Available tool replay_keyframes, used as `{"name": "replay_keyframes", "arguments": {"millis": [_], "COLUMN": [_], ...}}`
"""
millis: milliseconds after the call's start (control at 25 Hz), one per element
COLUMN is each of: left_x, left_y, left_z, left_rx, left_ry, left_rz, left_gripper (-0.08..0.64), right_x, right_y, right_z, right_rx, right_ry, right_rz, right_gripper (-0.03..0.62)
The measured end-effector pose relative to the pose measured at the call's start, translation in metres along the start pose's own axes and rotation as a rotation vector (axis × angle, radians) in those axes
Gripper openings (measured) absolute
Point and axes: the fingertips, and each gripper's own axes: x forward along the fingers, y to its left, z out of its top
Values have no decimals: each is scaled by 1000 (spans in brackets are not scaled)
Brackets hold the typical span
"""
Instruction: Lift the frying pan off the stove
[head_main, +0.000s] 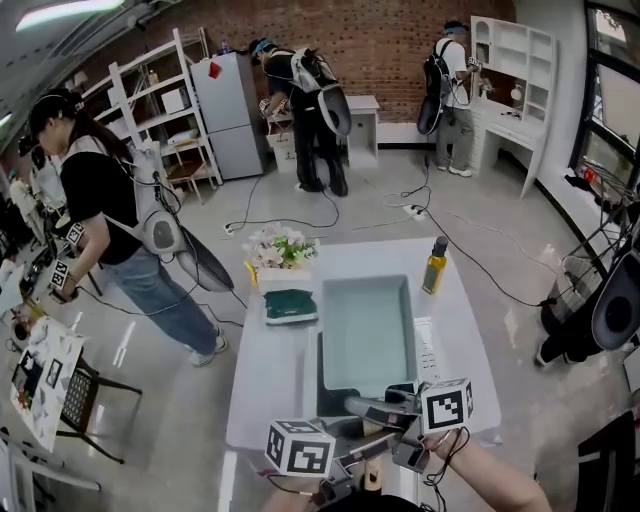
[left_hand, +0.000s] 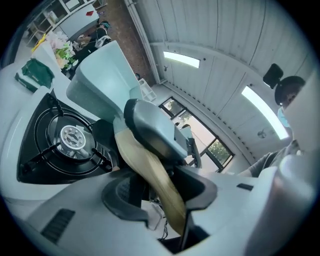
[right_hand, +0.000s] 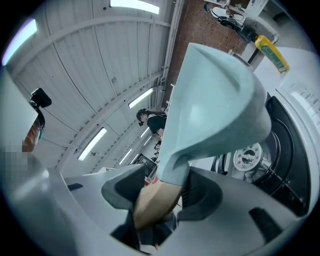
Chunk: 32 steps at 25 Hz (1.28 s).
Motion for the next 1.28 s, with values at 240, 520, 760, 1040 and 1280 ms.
{"name": "replay_keyframes", "arguments": {"millis": [240, 520, 760, 1040, 1280], "left_x": [-1, -1, -1, -3, -8], "left_y": [-17, -33, -47, -61, -69], "left_z": [2, 2, 4, 8, 11], "left_rx": [62, 117, 165, 218, 250], "left_ry": [-18, -31, -40, -51, -57], "left_rz": [-9, -17, -22, -25, -26], "left_gripper": [172, 172, 171, 172, 172], "right_x": [-6, -12, -17, -20, -19], "right_y": [19, 36, 52, 68, 80], "right_z": [3, 4, 9, 13, 16], "right_rx": [-65, -119, -155, -213, -236], "right_ry": [-3, -12, -30, -35, -49], "right_rz": [6, 12, 22, 33, 41], "right_gripper": [202, 202, 202, 202, 201]}}
